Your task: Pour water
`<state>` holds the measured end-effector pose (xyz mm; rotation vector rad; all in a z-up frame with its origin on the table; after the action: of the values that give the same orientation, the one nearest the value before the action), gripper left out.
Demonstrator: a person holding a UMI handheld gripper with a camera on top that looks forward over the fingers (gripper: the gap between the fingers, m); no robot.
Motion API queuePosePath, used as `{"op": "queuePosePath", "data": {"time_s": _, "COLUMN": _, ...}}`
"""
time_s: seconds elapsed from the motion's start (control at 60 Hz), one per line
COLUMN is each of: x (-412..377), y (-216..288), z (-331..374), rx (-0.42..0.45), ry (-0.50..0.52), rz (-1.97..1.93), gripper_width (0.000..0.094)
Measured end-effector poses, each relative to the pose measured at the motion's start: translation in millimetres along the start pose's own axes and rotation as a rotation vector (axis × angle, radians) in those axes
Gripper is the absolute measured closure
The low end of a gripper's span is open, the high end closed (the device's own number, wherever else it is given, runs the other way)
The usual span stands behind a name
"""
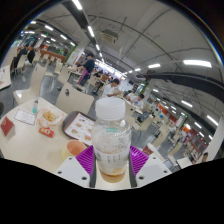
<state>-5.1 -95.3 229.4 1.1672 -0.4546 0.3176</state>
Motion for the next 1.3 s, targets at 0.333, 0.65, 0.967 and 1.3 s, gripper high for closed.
{"op": "queuePosePath", "data": {"time_s": 0.333, "x": 15, "y": 11, "z": -88, "rx": -0.054, "ry": -0.199, "rz": 0.795, "gripper_width": 0.0485}}
{"op": "queuePosePath", "data": {"time_s": 0.65, "x": 1, "y": -12, "z": -137, "rx": -0.068, "ry": -0.285, "rz": 1.486, "gripper_width": 0.0484}}
{"op": "queuePosePath", "data": {"time_s": 0.967, "x": 1, "y": -10, "z": -132, "rx": -0.053, "ry": -0.188, "rz": 1.258, "gripper_width": 0.0486}}
{"op": "queuePosePath", "data": {"time_s": 1.3, "x": 52, "y": 39, "z": -101, "rx": 0.064, "ry": -0.005, "rz": 0.302, "gripper_width": 0.0484}}
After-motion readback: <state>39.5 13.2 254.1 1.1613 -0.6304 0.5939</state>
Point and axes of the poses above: the point between the fingertips, and its own axes, seen from behind it with the camera up: x to the right, y up, z backward, against the way the camera looks, the point moved 4 cm from there along z, backward, against the way the camera looks, and after that the axes turned 1 degree about y, right-handed, at the moved point
